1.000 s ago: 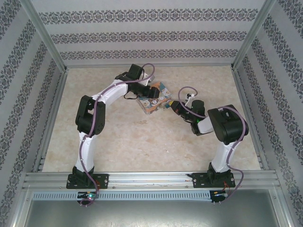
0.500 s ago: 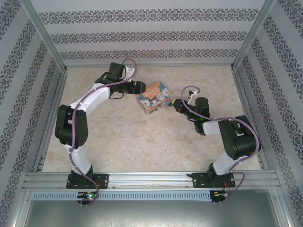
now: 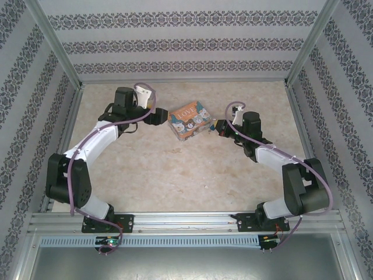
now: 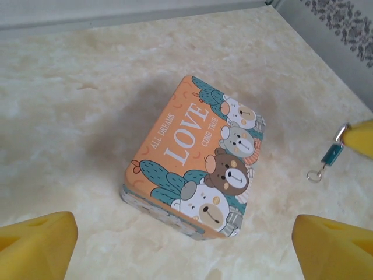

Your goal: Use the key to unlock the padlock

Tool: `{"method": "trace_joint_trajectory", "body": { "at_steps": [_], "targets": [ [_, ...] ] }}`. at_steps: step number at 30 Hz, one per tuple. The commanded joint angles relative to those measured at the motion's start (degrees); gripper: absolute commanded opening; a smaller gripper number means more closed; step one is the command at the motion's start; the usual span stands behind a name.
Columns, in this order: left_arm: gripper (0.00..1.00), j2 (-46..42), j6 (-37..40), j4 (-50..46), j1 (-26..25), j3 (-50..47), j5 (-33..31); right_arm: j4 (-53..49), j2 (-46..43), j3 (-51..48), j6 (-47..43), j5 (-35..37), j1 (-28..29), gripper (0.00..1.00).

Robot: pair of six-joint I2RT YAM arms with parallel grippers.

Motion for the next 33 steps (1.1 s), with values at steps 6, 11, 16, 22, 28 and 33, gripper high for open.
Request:
{"method": "trace_joint_trajectory", "body": {
  "at_steps": [6,11,16,22,28,33],
  "targets": [
    [1.0,-6.48,10.18,13.6,0.74,-10.85,-0.64,-11.87,-3.22,3.74,-7.67,1.91,-0.05,0.0],
    [0.99,-8.04,14.11,26.68,0.7,-18.77,-1.01,-15.47,-3.79,5.41,-9.67,1.89,0.5,0.0],
    [0.99,-6.12,12.67,39.35,0.65,-24.19,-0.75,-20.97,-5.91,6.18,-11.34,2.0,1.18,0.0],
    [0.99,-3.45,14.25,45.5,0.66,-27.4,1.22,-31.29,-8.82,8.59,-14.24,2.8,2.45,0.0],
    [0.99,-1.33,14.42,48.36,0.73,-29.52,2.0,-40.74,-10.82,11.75,-16.95,4.27,3.41,0.0],
    [0.99,0.98,12.08,51.31,0.65,-29.34,3.14,-47.06,-12.52,13.92,-18.45,6.06,4.75,0.0]
  ]
}}
